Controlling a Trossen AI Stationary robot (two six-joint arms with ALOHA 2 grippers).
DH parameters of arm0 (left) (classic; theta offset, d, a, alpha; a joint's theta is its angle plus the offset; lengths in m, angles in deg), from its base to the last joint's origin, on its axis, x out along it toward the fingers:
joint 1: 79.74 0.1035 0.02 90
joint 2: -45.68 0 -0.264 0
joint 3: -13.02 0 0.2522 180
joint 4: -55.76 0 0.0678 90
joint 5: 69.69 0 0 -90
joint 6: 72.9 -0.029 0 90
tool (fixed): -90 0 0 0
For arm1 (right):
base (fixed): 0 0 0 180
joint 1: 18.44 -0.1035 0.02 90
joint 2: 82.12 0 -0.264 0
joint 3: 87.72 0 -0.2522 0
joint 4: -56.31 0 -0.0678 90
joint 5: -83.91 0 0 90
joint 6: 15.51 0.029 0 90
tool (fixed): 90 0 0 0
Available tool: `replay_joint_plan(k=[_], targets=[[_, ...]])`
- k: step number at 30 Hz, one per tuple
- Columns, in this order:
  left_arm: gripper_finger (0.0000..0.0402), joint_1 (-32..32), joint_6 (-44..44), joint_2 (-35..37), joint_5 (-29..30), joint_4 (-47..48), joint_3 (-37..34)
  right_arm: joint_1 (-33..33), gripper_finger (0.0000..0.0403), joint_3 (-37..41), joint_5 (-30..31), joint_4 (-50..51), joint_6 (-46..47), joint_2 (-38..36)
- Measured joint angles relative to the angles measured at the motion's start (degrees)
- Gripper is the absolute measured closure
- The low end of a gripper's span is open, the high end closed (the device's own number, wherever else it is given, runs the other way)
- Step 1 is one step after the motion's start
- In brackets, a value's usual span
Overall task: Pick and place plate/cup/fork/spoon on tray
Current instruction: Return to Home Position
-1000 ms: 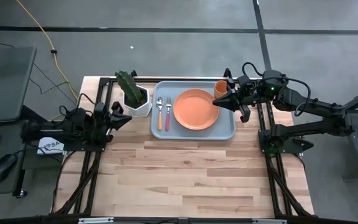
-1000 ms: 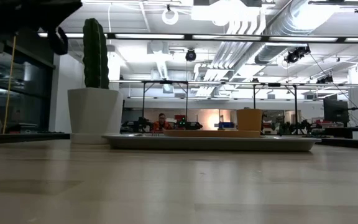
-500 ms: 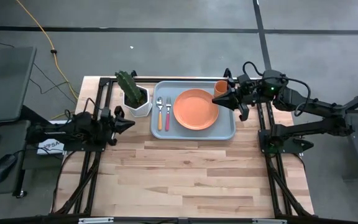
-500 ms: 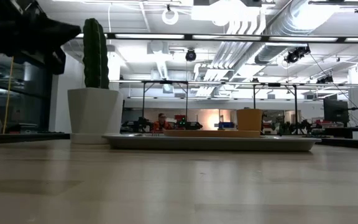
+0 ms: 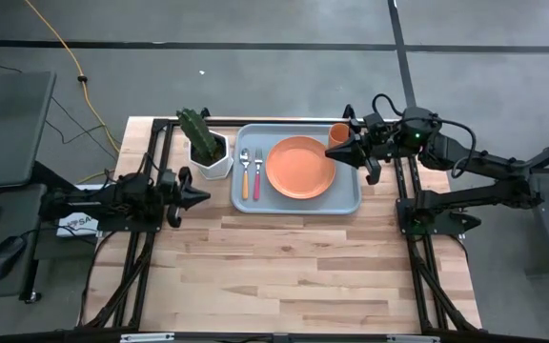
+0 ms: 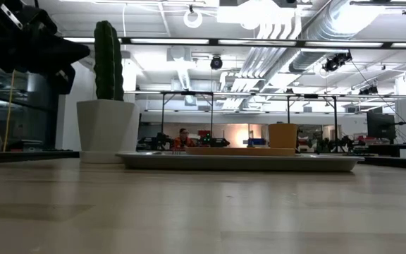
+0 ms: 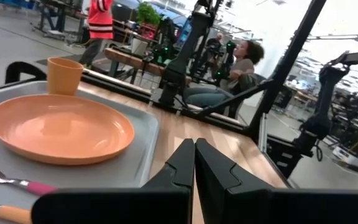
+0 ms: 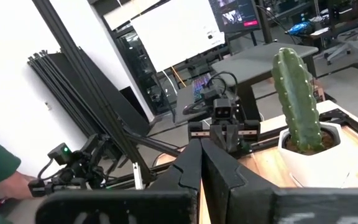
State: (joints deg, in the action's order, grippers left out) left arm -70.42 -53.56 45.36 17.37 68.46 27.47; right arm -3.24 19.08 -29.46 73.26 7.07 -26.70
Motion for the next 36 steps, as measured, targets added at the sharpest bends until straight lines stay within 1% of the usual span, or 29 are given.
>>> replay_joint_plan(k=[9,30,36], targets=[[0.0401,0.02,-4.87,-0.02,-0.49,-0.02,0.00,0.00,0.0403,0.00,-0.63,-0.01,-2.05,0.00],[0.0398,-0.02,-4.56,0.07,-0.48,-0.18,0.00,0.00,0.0403,0.00,0.23,-0.61,-1.97,0.00],[0.0398,-2.51,-4.56,0.09,-0.39,-0.19,0.00,0.00,0.0403,0.00,0.23,-0.71,-2.00,0.00]])
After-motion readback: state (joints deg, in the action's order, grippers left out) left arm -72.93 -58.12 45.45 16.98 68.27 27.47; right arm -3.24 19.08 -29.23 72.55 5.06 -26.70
